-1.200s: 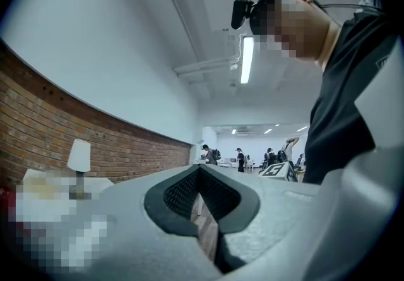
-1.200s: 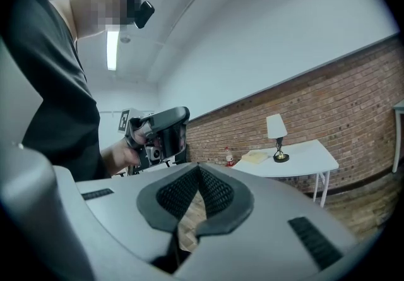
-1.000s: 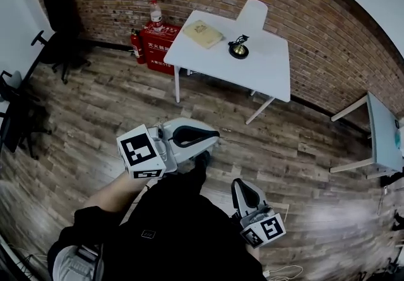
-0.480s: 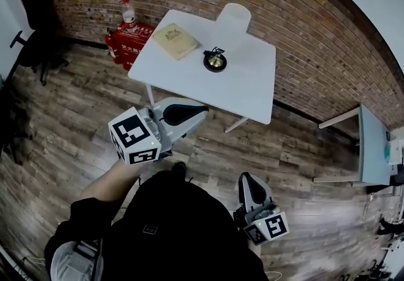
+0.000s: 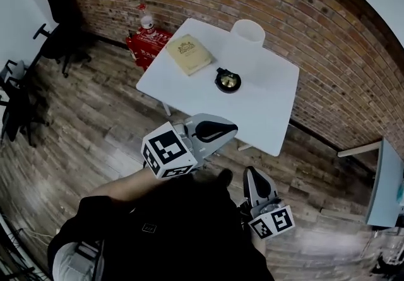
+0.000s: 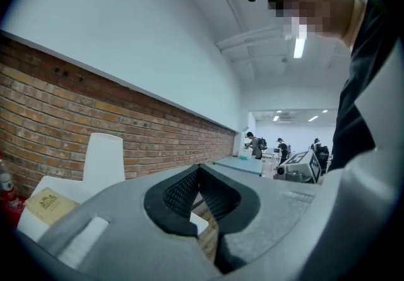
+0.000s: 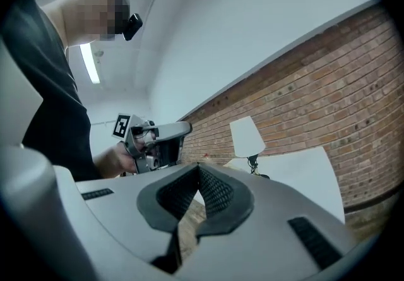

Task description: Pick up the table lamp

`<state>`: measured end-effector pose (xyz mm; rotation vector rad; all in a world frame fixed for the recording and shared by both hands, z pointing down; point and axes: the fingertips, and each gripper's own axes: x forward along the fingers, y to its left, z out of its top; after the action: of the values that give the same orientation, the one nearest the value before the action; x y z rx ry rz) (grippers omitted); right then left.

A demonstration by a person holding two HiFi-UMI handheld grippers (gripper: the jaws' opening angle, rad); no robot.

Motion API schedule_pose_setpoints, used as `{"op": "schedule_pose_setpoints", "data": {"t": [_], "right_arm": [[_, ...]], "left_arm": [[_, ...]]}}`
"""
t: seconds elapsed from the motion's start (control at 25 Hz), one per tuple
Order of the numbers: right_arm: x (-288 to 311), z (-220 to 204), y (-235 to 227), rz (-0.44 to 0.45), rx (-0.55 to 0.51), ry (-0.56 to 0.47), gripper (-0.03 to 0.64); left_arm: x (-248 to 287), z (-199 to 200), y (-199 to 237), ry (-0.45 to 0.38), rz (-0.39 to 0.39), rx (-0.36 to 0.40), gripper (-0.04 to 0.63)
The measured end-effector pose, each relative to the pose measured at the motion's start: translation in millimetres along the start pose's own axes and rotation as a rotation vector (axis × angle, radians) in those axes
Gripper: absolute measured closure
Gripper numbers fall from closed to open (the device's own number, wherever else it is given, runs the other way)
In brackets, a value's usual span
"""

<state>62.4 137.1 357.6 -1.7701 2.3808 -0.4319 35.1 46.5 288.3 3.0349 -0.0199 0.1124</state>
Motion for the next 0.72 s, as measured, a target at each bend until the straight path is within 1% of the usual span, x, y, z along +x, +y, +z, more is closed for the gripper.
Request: {"op": "schedule_pose_setpoints", "data": {"t": [0.16, 0.24, 0.32, 0.4, 0.48, 0.6, 0.72], "right_arm": [[21, 19, -44, 0.121, -0.028, 0.023, 0.603], [26, 30, -72, 0.161, -0.032, 0.03, 0.603], [30, 41, -105, 0.19, -0.033, 0.037, 0.603], [36, 50, -136, 0.215, -0.041, 0.051, 0.603], [40, 56, -159, 0.242, -0.05, 0.069, 0.603], [49, 63, -182, 0.266, -0.046, 0.086, 0.603], [58, 66, -188, 0.288, -0.004, 0.083, 0.603]], "left_arm": [[30, -1, 31, -0.006, 0.148, -0.014, 0.588], [47, -2, 46, -0.004, 0.218, -0.019, 0.588], [67, -3, 58, 0.001, 0.261, -0.03, 0.588], [87, -2, 67, 0.013, 0.287, -0.034, 0.588], [103, -5, 73, 0.04, 0.323, -0.018, 0.588], [116, -23, 86, 0.117, 0.41, 0.006, 0.588], [125, -39, 100, 0.155, 0.46, -0.012, 0.588]]}}
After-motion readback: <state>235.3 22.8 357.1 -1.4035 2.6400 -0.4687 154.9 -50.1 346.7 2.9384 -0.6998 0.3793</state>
